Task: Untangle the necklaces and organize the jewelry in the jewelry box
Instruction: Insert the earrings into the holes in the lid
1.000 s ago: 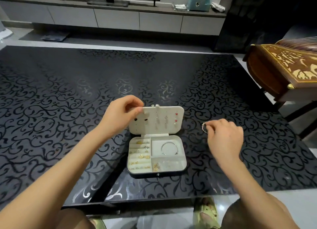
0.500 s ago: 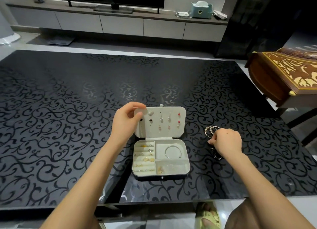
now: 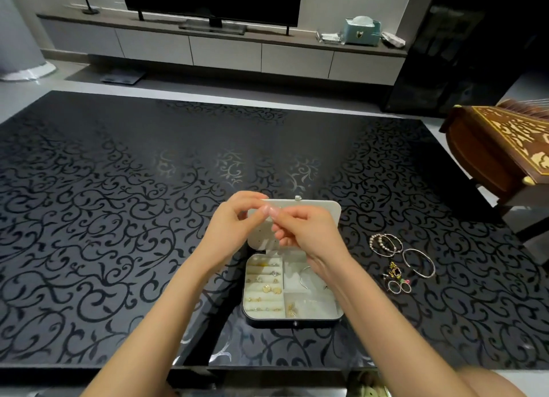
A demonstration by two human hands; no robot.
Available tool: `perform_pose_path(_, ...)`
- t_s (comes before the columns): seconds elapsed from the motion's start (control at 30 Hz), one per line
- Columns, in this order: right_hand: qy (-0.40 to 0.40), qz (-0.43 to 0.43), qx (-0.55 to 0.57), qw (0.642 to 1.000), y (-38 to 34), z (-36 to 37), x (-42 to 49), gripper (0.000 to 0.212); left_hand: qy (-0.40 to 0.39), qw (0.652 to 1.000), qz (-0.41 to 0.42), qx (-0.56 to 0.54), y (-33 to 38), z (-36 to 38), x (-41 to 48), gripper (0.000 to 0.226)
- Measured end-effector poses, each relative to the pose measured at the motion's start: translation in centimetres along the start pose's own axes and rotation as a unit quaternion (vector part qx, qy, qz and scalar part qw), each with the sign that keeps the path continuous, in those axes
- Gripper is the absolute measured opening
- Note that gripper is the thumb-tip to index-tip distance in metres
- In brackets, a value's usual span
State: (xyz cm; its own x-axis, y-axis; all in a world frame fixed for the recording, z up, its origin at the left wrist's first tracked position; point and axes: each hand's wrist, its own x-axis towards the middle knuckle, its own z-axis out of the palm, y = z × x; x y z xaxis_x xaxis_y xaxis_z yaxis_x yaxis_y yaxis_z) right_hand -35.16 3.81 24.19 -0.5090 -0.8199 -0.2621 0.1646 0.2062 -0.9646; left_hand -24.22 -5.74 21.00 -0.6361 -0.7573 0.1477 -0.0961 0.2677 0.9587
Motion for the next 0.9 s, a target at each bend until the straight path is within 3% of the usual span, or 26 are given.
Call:
perform_pose_path(0.2,0.006,0.005,0.038,0.999,0.4,1.0,-0.1,0.018,0.002,0.997,0.035,0.066,-0.2,-0.2,0.3,0.009)
perform_pose_path(0.37,-0.038,0.055,0.126,0.990,0.0,0.5,0.1,0.018,0.010,0.997,0.046,0.057,0.0,-0.3,0.2,0.015)
perform_pose_path(0.57,-0.021,0.063,0.212,0.975,0.4,0.7,0.4,0.014,-0.019,0.998,0.050,0.021,0.4,-0.2,0.1,0.017)
perform_pose_path(0.77,-0.003,0.201,0.397,0.895,0.6,1.4,0.5,0.011,-0.021,0.999,0.034,-0.024,0.2,-0.1,0.3,0.010)
perform_pose_path(0.9,0.012,0.250,0.477,0.842,0.7,1.8,0.3,0.013,-0.016,0.999,0.042,-0.027,0.3,0.1,0.3,0.008)
